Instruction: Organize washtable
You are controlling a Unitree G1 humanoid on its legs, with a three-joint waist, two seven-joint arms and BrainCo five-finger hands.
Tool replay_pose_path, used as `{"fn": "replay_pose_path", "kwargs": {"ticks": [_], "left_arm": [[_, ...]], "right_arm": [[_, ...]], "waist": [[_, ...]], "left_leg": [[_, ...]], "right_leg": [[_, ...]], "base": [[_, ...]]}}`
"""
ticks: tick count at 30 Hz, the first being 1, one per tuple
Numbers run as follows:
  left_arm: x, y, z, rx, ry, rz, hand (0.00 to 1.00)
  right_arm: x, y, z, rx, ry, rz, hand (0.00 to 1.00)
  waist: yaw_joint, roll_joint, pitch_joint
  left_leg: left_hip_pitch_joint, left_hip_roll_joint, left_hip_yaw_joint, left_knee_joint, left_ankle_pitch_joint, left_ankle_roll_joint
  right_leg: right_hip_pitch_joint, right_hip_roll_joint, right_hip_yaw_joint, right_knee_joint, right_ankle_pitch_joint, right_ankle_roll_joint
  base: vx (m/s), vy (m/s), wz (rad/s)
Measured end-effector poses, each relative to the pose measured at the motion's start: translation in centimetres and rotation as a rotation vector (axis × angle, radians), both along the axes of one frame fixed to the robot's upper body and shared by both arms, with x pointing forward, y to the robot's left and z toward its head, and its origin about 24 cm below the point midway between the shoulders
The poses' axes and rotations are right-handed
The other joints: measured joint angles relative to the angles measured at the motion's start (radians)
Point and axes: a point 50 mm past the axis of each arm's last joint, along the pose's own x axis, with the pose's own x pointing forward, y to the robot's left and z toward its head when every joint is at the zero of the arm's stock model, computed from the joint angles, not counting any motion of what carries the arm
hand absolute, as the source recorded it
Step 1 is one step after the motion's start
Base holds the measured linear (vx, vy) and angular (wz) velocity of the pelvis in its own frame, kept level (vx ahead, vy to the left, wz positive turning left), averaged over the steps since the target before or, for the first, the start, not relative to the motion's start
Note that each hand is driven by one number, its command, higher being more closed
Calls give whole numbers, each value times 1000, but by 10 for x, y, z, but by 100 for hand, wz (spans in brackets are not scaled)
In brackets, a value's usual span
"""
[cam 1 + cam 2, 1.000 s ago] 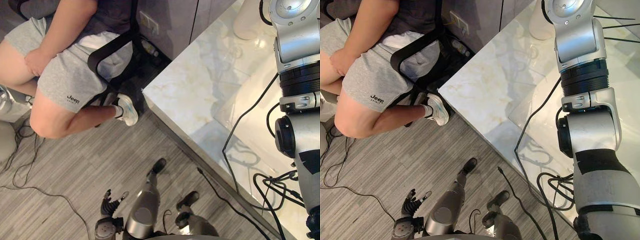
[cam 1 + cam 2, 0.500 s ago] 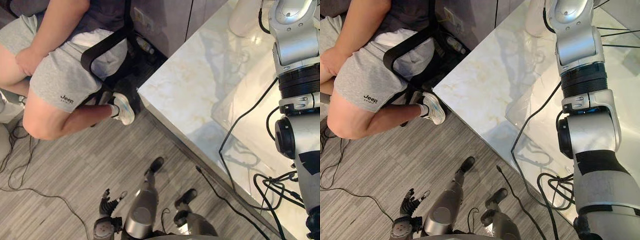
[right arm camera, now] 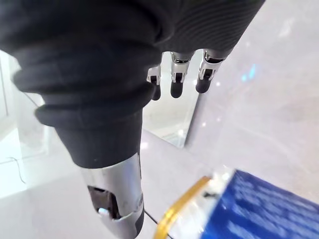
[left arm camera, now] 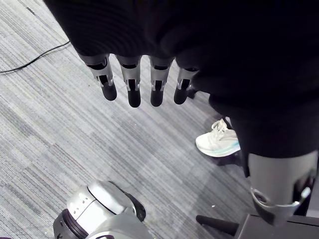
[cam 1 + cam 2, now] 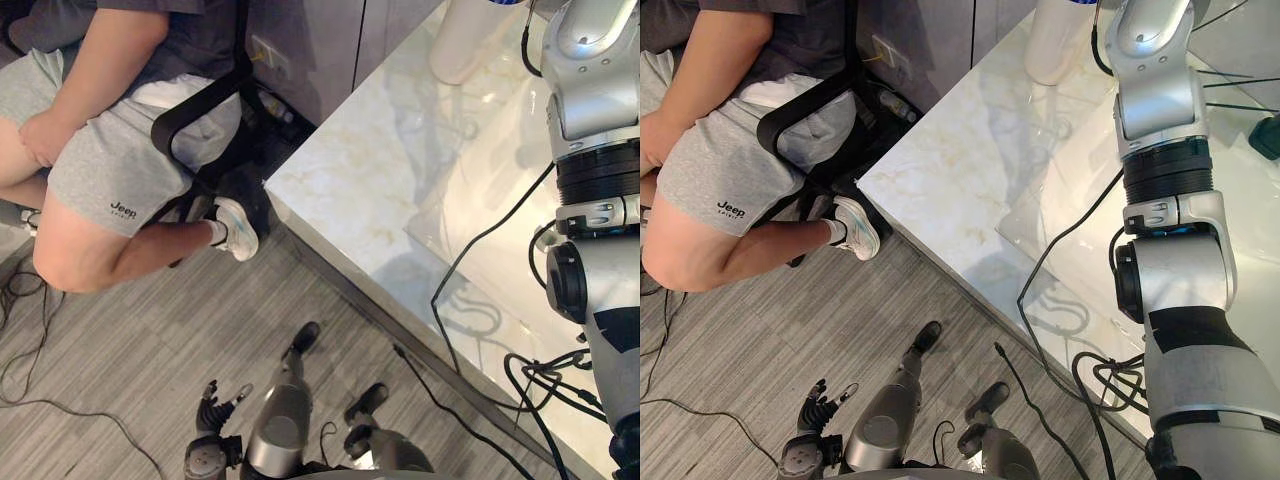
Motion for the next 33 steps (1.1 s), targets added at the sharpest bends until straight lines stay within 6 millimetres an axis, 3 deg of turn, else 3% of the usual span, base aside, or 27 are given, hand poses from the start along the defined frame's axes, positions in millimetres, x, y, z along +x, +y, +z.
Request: {"fn": "replay_pose_path", "kwargs": {"ticks": [3, 5, 7, 11, 12, 13, 15, 16, 17, 18, 20, 21, 22, 24, 25, 27, 28, 29, 33], "left_arm": [[-2, 2, -1, -6, 17, -10, 0], [-7, 6, -2, -1, 33, 3, 0], [-12, 8, -4, -3, 44, 23, 0], [-22, 9, -8, -15, 81, 32, 0], [-28, 10, -11, -23, 107, 49, 0], [-31, 11, -12, -25, 119, 58, 0], [-45, 11, -18, -31, 171, 82, 0], [-49, 12, -19, -33, 181, 92, 0], [-55, 13, -20, -39, 197, 117, 0], [-57, 13, -21, -43, 205, 127, 0], [-69, 12, -24, -60, 231, 187, 0], [-71, 11, -24, -65, 235, 210, 0], [-78, 9, -25, -85, 238, 272, 0], [-76, 5, -26, -97, 232, 290, 0], [-73, 0, -26, -112, 226, 289, 0], [-66, -6, -27, -128, 213, 281, 0], [-64, -8, -27, -132, 209, 279, 0], [-56, -17, -27, -150, 198, 247, 0], [-44, -27, -27, -159, 185, 181, 0]], "right_arm": [[-18, 1, 2, -56, -78, 22, 0], [-32, 0, -1, -103, -138, 24, 0], [-41, -5, -5, -129, -171, 10, 0], [-75, -56, -22, -74, -257, -108, 0], [-89, -80, -33, -32, -279, -176, 0], [-95, -91, -39, -10, -280, -207, 0], [-121, -139, -77, 92, -251, -378, 0], [-129, -150, -90, 129, -239, -423, 0], [-144, -173, -119, 211, -197, -518, 0], [-153, -183, -134, 255, -173, -564, 0], [-187, -200, -199, 414, -67, -691, 0], [-197, -200, -216, 441, -28, -724, 0], [-228, -198, -269, 533, 132, -831, 0], [-247, -193, -303, 620, 246, -889, 0], [-264, -185, -331, 707, 336, -942, 0], [-288, -171, -377, 877, 492, -1002, 0], [-290, -170, -389, 914, 545, -1009, 0], [-293, -167, -416, 1004, 656, -1007, 0], [-288, -131, -489, 1206, 986, -846, 0]], "waist": [[-11, -25, -22], [-39, -50, -61], [-62, -59, -95], [-96, -61, -158], [-119, -60, -185], [-126, -60, -194], [-163, -55, -248], [-172, -54, -259], [-180, -54, -277], [-183, -51, -286], [-225, -37, -328], [-230, -31, -337], [-252, -19, -363], [-264, -10, -369], [-279, 9, -380], [-282, 25, -387], [-285, 28, -387], [-282, 28, -387], [-280, 23, -385]], "left_leg": [[10, 0, 3, -6, 0, 0], [12, -2, 5, -7, 0, 0], [20, -6, 14, -7, 0, 0], [52, -15, 23, -7, -1, 1], [58, -13, 31, -8, -3, 3], [63, -11, 41, -8, -5, 6], [73, -9, 66, -9, -17, 17], [78, -9, 75, -9, -19, 18], [90, -8, 98, -9, -29, 21], [97, -8, 107, -10, -36, 24], [113, -5, 160, -10, -47, 33], [119, -4, 172, -10, -51, 37], [140, -2, 213, -9, -61, 42], [152, -1, 230, -9, -63, 43], [161, 4, 245, -1, -78, 44], [189, 9, 273, 24, -107, 45], [194, 10, 277, 36, -119, 47], [204, 10, 286, 57, -136, 45], [228, 15, 305, 64, -147, 43]], "right_leg": [[7, -1, 2, -1, -1, 2], [7, -3, 1, -1, -2, 3], [15, -8, 4, -1, -2, 4], [43, -19, 8, -1, -5, 9], [43, -19, 16, -1, -5, 9], [43, -19, 26, -1, -5, 9], [40, -22, 45, 0, -12, 9], [39, -24, 52, 0, -12, 9], [39, -31, 60, 1, -12, 8], [39, -34, 60, 1, -11, 6], [39, -48, 60, 2, -5, 2], [39, -49, 60, 3, -2, 2], [41, -57, 63, 12, 12, 8], [46, -60, 69, 18, 12, 10], [49, -62, 78, 28, 12, 19], [71, -65, 98, 37, 5, 19], [78, -65, 100, 42, 1, 19], [84, -69, 106, 67, -19, 12], [78, -84, 116, 132, -54, 12]], "base": [[0, 0, 0], [41, 12, 0], [38, 21, -3], [-4, 7, -3], [-19, 24, -17], [-34, 28, -30], [-32, 23, -31], [-13, 42, -42], [2, 44, -50], [9, 47, -67], [45, 32, -54], [107, 16, -64], [96, 2, -56], [74, 3, -37], [52, 8, -33], [36, 9, -29], [-5, 7, -16], [-37, 13, -14], [-29, 19, -8]]}}
